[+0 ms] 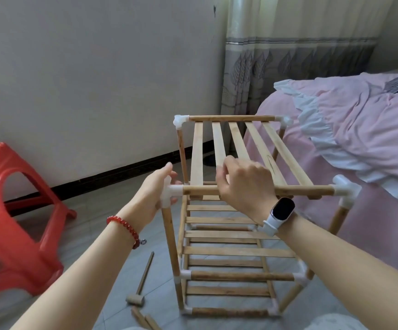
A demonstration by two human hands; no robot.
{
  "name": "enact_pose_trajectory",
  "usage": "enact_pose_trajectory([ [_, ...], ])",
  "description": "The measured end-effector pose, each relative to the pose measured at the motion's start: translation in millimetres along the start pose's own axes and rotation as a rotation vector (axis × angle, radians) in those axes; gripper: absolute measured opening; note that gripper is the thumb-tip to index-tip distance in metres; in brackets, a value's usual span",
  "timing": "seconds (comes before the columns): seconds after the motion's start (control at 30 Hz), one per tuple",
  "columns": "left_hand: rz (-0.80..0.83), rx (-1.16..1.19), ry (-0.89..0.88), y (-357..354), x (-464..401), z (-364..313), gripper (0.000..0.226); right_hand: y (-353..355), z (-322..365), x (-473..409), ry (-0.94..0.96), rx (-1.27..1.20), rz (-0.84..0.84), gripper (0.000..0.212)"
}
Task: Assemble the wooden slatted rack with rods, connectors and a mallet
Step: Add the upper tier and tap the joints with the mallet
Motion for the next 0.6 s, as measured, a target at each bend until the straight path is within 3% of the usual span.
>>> enact_pose_trajectory([
  [0.1, -0.012, 0.018, -0.095, 18, 5, -3, 0.033, 18, 18, 3, 0.205, -0.155, -0.258, 0.012],
  [0.2, -0.136, -0.024, -0.165, 64, 6, 15, 0.020, 8, 63, 28, 0.465, -0.507, -0.185, 0.020],
  [0.3, -0.309, -0.188, -0.127, 119, -1, 62, 0.010, -44, 106, 86, 0.443, -0.713, 0.174, 0.019],
  [0.47, -0.501, -0.415, 0.029, 194, -11, 185, 0.019, -153, 177, 208, 0.150, -0.707, 1.135, 0.034],
  [0.53, -0.491, -0.531, 0.142, 216, -16, 242, 0.029, -185, 201, 242, 0.048, -0.680, 1.281, 0.038],
  [0.6, -0.433, -0.661, 0.270, 239, -24, 301, 0.038, -222, 221, 271, -0.031, -0.626, 1.340, 0.059],
])
Point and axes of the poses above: each hand's wrist, its own x-axis away from the middle knuckle, its own y-axis out of the back of the hand, z = x × y, the point moved 2 cm from there along -x, towards the middle knuckle, and after that the axes turned 11 degrees about y, right-handed, at the moved point
